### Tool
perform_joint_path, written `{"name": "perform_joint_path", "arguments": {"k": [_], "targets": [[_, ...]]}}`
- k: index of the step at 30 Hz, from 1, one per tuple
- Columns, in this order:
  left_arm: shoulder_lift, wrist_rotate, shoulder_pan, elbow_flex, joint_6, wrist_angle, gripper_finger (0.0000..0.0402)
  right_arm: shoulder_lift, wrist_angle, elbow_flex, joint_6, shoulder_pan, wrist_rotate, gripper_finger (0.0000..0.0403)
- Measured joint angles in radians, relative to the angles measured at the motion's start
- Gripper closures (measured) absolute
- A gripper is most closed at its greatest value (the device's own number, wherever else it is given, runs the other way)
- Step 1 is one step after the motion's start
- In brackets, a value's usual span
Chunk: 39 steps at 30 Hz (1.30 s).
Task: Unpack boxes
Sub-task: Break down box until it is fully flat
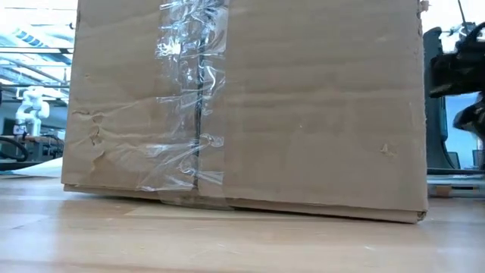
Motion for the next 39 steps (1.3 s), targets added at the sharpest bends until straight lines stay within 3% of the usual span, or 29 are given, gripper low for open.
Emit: {"name": "perform_joint_path", "arguments": {"k": [4,13,22,31,39], "targets": [[0.0,0.0,0.0,0.0,0.017,0.021,0.0165,-0.017,-0.039,0.07,-0.047,0.004,-0.08,0.0282],[-0.031,0.003,-0.025,0.0,0.113,0.053,0.0165,-0.021,-0.235,0.311,-0.08,0.067,-0.062,0.0282],[-0.046,0.003,-0.137,0.0,0.314,0.084,0.0165,-0.023,-0.398,0.589,-0.069,0.137,-0.03,0.0282],[-0.045,-0.024,-0.268,0.0,0.459,0.168,0.0165,-0.023,-0.439,0.796,-0.051,0.16,-0.038,0.0282],[-0.002,-0.119,-0.331,0.0,0.585,0.229,0.0165,-0.024,-0.5,0.966,-0.059,0.159,-0.054,0.0282]]}}
